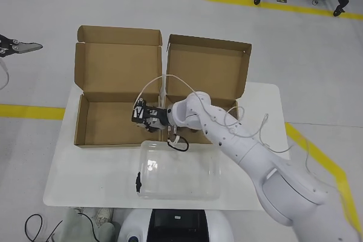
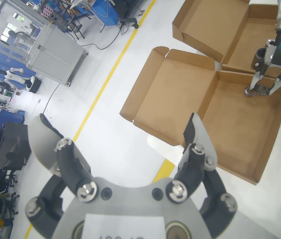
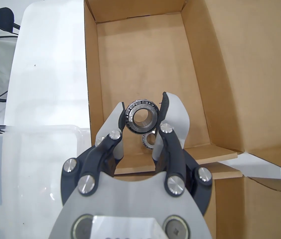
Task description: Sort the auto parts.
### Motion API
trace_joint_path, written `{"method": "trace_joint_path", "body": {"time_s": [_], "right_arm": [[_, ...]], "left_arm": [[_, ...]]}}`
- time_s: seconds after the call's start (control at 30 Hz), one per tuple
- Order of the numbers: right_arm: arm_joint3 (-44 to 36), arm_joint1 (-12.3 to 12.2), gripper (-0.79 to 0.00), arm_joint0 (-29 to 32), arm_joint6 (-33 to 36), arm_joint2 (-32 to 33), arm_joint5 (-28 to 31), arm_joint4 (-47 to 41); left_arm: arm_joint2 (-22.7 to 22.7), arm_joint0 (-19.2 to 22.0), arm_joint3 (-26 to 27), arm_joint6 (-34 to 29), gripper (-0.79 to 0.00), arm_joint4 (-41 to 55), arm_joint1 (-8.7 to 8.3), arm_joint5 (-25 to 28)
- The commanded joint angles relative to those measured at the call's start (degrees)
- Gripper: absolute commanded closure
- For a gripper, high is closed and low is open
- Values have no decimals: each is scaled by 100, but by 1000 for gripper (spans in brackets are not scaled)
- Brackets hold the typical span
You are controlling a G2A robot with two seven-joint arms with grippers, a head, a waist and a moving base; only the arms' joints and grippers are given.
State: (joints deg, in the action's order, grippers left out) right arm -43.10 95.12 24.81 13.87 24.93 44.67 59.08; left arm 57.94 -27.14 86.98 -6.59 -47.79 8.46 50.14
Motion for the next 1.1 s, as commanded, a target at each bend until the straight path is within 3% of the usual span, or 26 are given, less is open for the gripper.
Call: {"method": "trace_joint_path", "body": {"time_s": [0.0,0.23,0.83,1.07], "right_arm": [[165,64,0,-38,-94,-25,28,28],[543,236,0,-145,-408,-39,42,106],[497,231,0,-86,-416,-30,-56,123],[377,202,0,88,54,49,-382,223]], "left_arm": [[0,0,0,0,-785,0,0,0],[0,0,0,0,-785,0,0,0],[0,0,0,0,-785,0,0,0],[0,0,0,0,-785,0,0,0]]}}
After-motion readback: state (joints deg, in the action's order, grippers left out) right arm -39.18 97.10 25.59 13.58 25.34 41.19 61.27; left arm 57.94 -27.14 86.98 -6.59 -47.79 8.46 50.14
